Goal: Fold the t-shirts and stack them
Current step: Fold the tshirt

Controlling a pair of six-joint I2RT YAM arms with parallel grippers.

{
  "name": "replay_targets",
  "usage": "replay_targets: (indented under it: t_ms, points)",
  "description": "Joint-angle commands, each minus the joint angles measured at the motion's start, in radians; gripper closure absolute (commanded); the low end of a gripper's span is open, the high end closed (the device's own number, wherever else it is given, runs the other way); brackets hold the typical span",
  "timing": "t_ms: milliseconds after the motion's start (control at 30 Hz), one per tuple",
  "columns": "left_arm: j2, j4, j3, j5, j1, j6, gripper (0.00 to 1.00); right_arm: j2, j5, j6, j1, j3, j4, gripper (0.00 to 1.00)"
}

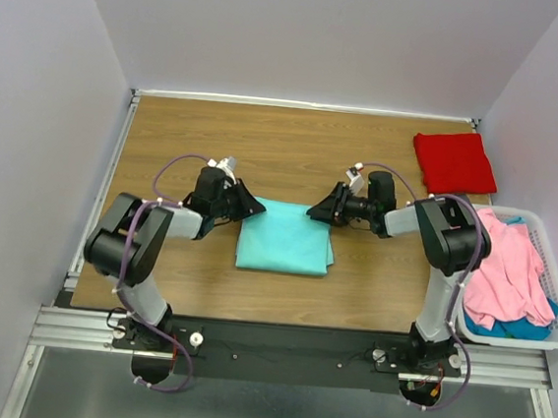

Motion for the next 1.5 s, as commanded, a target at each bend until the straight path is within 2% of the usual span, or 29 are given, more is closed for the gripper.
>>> replay_targets:
  t_ms: [0, 133, 300, 433, 533, 700, 800, 900, 1067, 1267, 1367, 1467]
  points:
    - [0.137, 0.133, 0.058, 0.041, 0.055, -0.032, 0.81, 0.128, -0.026, -0.002, -0.041, 0.032, 0.060, 0.56]
    - [0.243, 0.225, 0.059, 0.087, 0.108, -0.109, 0.83, 0.234, -0.037, -0.023, -0.091, 0.067, 0.069, 0.57]
    - [0.266, 0.268, 0.095, 0.094, 0.148, -0.120, 0.83, 0.291, -0.057, -0.023, -0.122, 0.140, 0.069, 0.57]
    - [0.251, 0.273, 0.135, 0.109, 0.166, -0.126, 0.82, 0.265, -0.080, 0.011, -0.125, 0.190, 0.069, 0.57]
    - [0.140, 0.271, 0.122, 0.112, 0.163, -0.124, 0.78, 0.165, -0.084, 0.034, -0.127, 0.157, 0.069, 0.56]
    - [-0.063, 0.221, 0.015, 0.101, 0.120, -0.135, 0.71, -0.046, -0.106, 0.103, -0.104, 0.037, 0.093, 0.53]
    - [-0.213, 0.147, -0.063, 0.074, 0.048, -0.146, 0.70, -0.118, -0.149, 0.156, -0.043, -0.055, 0.136, 0.51]
    - [-0.293, 0.144, -0.160, 0.046, -0.016, -0.172, 0.70, -0.151, -0.169, 0.163, 0.004, -0.138, 0.150, 0.50]
    - [-0.431, 0.109, -0.237, -0.018, -0.029, -0.175, 0.71, -0.120, -0.184, 0.138, 0.059, -0.236, 0.162, 0.48]
    - [-0.502, 0.037, -0.209, -0.057, -0.029, -0.140, 0.71, 0.111, -0.192, 0.181, 0.057, -0.245, 0.210, 0.50]
    - [-0.539, 0.006, -0.204, -0.077, -0.029, -0.130, 0.71, 0.119, -0.173, 0.186, 0.056, -0.241, 0.208, 0.50]
    - [-0.579, -0.023, -0.204, -0.117, -0.029, -0.110, 0.71, 0.049, -0.157, 0.173, 0.056, -0.255, 0.205, 0.50]
